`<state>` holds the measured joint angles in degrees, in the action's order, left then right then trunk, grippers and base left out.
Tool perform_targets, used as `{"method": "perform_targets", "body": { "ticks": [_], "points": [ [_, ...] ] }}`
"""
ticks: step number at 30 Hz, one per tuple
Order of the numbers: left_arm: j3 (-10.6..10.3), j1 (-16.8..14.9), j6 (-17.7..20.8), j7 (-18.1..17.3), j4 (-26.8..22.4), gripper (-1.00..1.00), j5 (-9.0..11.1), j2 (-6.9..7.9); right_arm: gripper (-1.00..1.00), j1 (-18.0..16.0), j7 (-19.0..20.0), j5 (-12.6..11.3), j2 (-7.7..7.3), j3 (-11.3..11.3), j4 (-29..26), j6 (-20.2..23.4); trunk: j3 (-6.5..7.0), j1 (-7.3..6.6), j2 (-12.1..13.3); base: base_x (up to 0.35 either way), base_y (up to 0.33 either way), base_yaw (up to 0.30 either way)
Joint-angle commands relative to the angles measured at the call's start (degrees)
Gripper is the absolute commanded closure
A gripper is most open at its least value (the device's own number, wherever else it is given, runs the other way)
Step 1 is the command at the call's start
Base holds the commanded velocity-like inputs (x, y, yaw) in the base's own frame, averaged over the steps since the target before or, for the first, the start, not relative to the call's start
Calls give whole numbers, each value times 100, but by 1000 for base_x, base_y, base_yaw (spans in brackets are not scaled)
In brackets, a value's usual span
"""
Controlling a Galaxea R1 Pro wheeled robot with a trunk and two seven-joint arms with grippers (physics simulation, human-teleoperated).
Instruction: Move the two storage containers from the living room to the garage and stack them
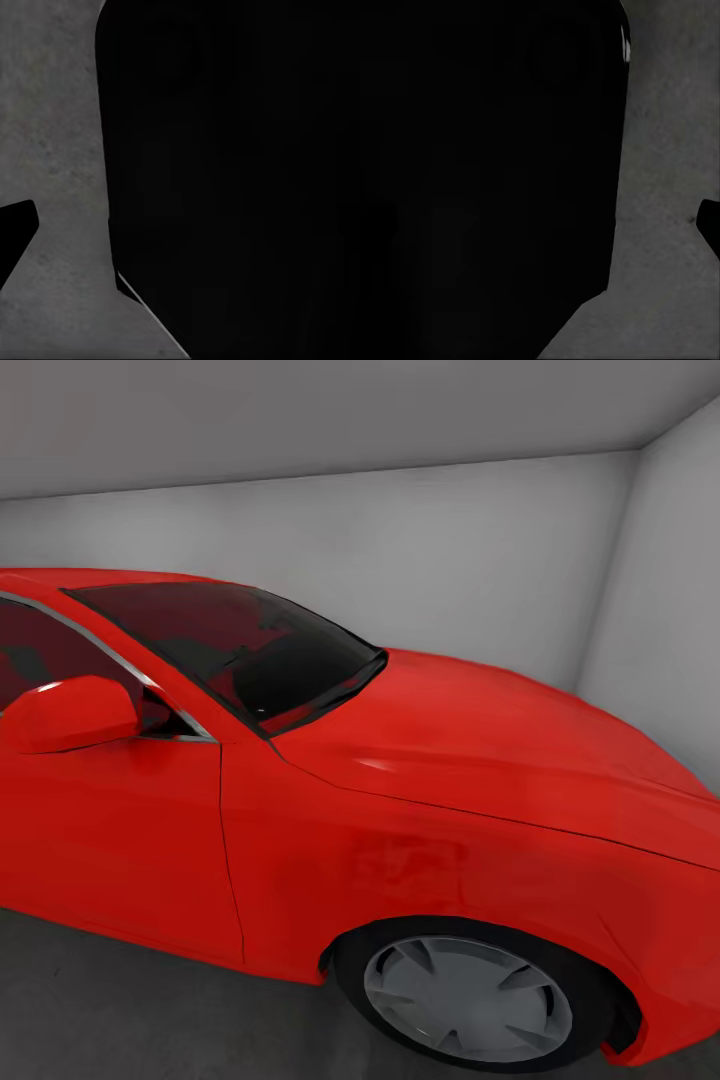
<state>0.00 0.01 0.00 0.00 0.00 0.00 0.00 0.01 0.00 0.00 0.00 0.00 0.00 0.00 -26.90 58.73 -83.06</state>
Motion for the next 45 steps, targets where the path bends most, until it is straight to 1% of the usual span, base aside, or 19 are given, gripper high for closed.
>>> {"method": "perform_targets", "body": {
  "ticks": [1, 4, 7, 11, 18, 23, 25, 31, 34, 35, 39, 45],
  "points": [
    [0, -1, 0, 0, 0, -100, 0, 0, -100, -1, 0, 0, 0, 0, 0, 0, -3, 0, -2, 0, 0, 0],
    [60, -9, -9, -9, 9, -100, 17, -81, -100, -9, 15, 41, -9, 50, 4, 3, -3, 0, -2, 0, 0, 0],
    [61, -9, -14, -9, 4, -100, 19, -76, -100, -9, 6, 46, -10, 55, 2, 6, -3, 0, -2, 0, 0, 0],
    [69, -9, -97, -9, -114, -100, 79, -86, -100, -9, -6, 52, -15, 67, 0, -20, -3, 0, -2, 0, 0, 0],
    [77, -9, -122, -9, -151, -100, 104, -94, -100, -9, -72, 53, -10, 78, 8, -245, -3, 0, -2, 0, 0, 3],
    [52, -9, -123, -9, -181, -100, 101, -103, -100, -9, -80, 43, -17, 71, 9, -406, -3, 0, -2, 0, 0, 176],
    [21, -9, -152, -9, -193, -100, 75, -81, -100, -9, -85, 36, -14, 68, 9, -470, -3, 0, -2, 0, 0, 257],
    [-14, -9, -295, 12, -200, -100, 44, 106, -100, -9, -88, -1, 15, 46, 9, -662, -3, 0, -2, 0, 0, 271],
    [-16, -9, -308, 15, -200, -100, 44, 116, -100, -9, -88, -7, 23, 42, 9, -759, -3, 0, -2, 0, 0, 275],
    [-12, -9, -312, 17, -201, -100, 49, 109, -100, -9, -88, -12, 25, 39, 9, -1005, -3, 0, -2, 0, 0, 276],
    [-14, -9, -316, 17, -202, -100, 55, 94, -100, -9, -90, -1, 33, 40, 31, -1042, -3, 0, -2, 0, 0, 284],
    [-15, -9, -316, 18, -202, -100, 45, 126, -100, -9, -90, 8, 27, 66, 35, -1024, -3, 0, -2, 0, 0, 291]
  ]
}}
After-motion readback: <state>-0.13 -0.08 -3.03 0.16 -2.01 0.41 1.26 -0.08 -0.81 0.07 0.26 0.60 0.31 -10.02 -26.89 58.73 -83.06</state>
